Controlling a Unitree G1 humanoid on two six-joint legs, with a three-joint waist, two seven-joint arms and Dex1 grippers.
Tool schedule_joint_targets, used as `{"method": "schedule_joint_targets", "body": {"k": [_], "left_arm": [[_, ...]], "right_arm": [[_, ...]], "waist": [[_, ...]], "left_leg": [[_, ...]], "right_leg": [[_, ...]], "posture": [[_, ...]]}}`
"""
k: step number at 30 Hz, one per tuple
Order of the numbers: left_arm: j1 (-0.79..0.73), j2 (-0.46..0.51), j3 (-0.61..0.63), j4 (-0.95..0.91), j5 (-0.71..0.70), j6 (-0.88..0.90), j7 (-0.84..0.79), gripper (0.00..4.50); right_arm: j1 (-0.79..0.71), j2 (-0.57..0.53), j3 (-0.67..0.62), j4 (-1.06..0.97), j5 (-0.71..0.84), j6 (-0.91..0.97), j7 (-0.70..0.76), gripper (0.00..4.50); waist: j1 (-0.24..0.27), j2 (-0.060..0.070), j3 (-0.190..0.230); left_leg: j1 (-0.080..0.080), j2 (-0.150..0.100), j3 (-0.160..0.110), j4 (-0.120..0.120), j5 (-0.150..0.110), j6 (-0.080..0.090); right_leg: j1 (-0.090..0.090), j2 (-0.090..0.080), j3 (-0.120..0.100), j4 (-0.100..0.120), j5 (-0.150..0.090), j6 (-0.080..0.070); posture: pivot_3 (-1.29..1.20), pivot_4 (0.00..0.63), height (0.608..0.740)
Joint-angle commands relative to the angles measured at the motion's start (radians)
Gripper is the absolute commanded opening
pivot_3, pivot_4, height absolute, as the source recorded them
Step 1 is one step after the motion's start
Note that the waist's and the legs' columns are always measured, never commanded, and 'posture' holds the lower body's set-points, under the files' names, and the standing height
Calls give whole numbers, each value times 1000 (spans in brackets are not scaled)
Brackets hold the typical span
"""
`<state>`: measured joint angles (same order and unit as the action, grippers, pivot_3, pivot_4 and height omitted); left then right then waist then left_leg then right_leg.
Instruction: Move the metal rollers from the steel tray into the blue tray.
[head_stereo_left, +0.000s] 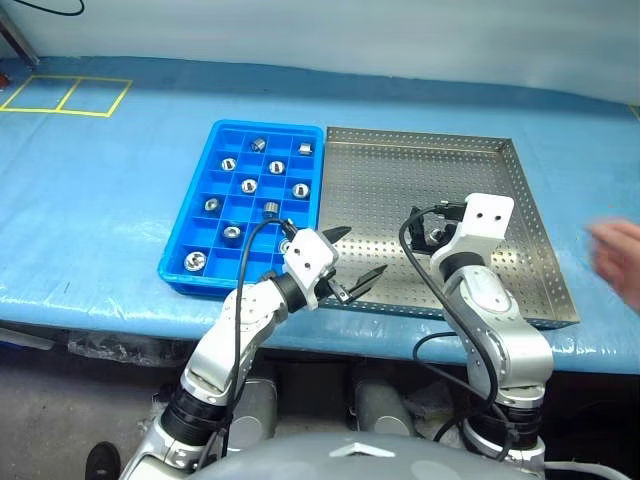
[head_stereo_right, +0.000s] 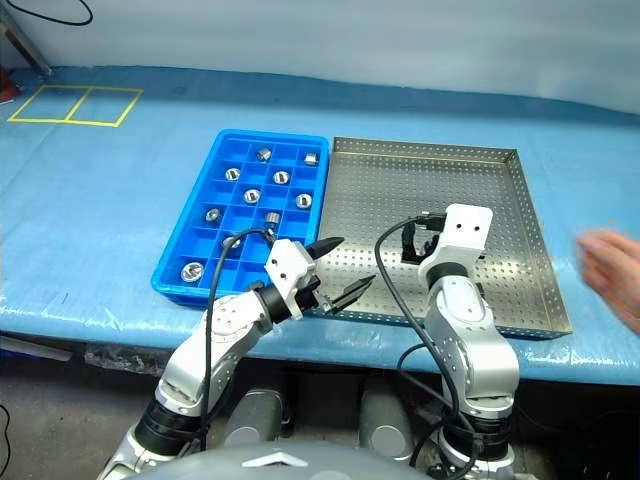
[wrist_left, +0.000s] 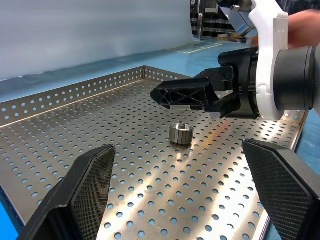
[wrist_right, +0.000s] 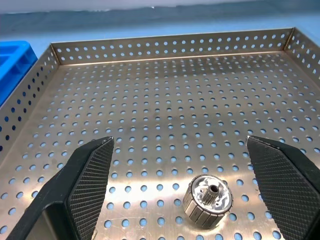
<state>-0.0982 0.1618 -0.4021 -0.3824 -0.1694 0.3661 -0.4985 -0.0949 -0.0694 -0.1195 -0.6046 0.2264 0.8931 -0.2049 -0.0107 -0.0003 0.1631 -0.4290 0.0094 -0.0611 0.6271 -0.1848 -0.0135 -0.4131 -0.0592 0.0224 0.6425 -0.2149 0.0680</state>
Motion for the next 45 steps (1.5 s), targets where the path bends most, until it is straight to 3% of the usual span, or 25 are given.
{"method": "schedule_joint_targets", "body": {"k": [1, 14, 20, 23, 30, 35, 39, 45], "left_arm": [[-10, -5, 0, -3, -8, -7, -5, 4500], [-6, -4, 3, -9, -5, -6, -1, 4500], [-1, -4, 7, -15, -3, -7, 6, 4500], [4, -1, 9, -20, -3, -5, 10, 4500], [5, -1, 9, -21, -4, -5, 19, 4500], [1, -6, 20, -17, -6, -9, 27, 4500], [11, -13, 59, -28, -26, -7, 40, 4500], [67, 9, 167, -92, -43, -8, 92, 4500]], "right_arm": [[-31, 5, -35, 2, 11, 58, 8, 4482], [-152, -13, -98, 343, -36, -85, 42, 4482], [-139, 1, -94, 415, -39, -112, 49, 4482], [-113, 14, -88, 393, -37, -107, 52, 3878], [-67, 32, -62, 273, -38, -72, 56, 1717], [-94, 45, -25, 152, -24, -13, 66, 1721], [-164, 39, 76, 78, -16, 33, 110, 1721], [-262, 27, 223, 123, -23, 29, 192, 1721]], "waist": [[0, 0, 0], [0, 0, 0], [0, 0, 0], [1, 0, 0], [1, 0, 0], [1, 0, 0], [-2, 0, 0], [3, 0, 0]], "left_leg": [[0, 0, 0, 0, 0, 0], [0, 0, 0, 0, 0, 0], [0, 0, 0, 0, 0, 0], [0, 0, 0, -1, 0, 0], [0, 0, 0, 0, 0, 0], [0, 0, 0, -1, 0, 0], [0, 1, 0, -1, 0, 0], [0, 0, -1, -2, 0, 0]], "right_leg": [[0, 0, 0, 0, 0, 0], [0, 0, 0, 0, 0, 0], [0, 0, 0, 0, 0, 0], [0, 0, 0, 0, 0, 0], [0, 0, 0, 0, 0, 0], [-1, 0, 0, 0, 0, 0], [-1, 0, -1, 0, 0, 0], [-1, 0, -2, 0, 0, -1]], "posture": [[57, 150, 740], [69, 150, 740], [94, 150, 740], [99, 150, 740], [96, 150, 740], [86, 150, 740], [87, 150, 740], [145, 150, 740]]}}
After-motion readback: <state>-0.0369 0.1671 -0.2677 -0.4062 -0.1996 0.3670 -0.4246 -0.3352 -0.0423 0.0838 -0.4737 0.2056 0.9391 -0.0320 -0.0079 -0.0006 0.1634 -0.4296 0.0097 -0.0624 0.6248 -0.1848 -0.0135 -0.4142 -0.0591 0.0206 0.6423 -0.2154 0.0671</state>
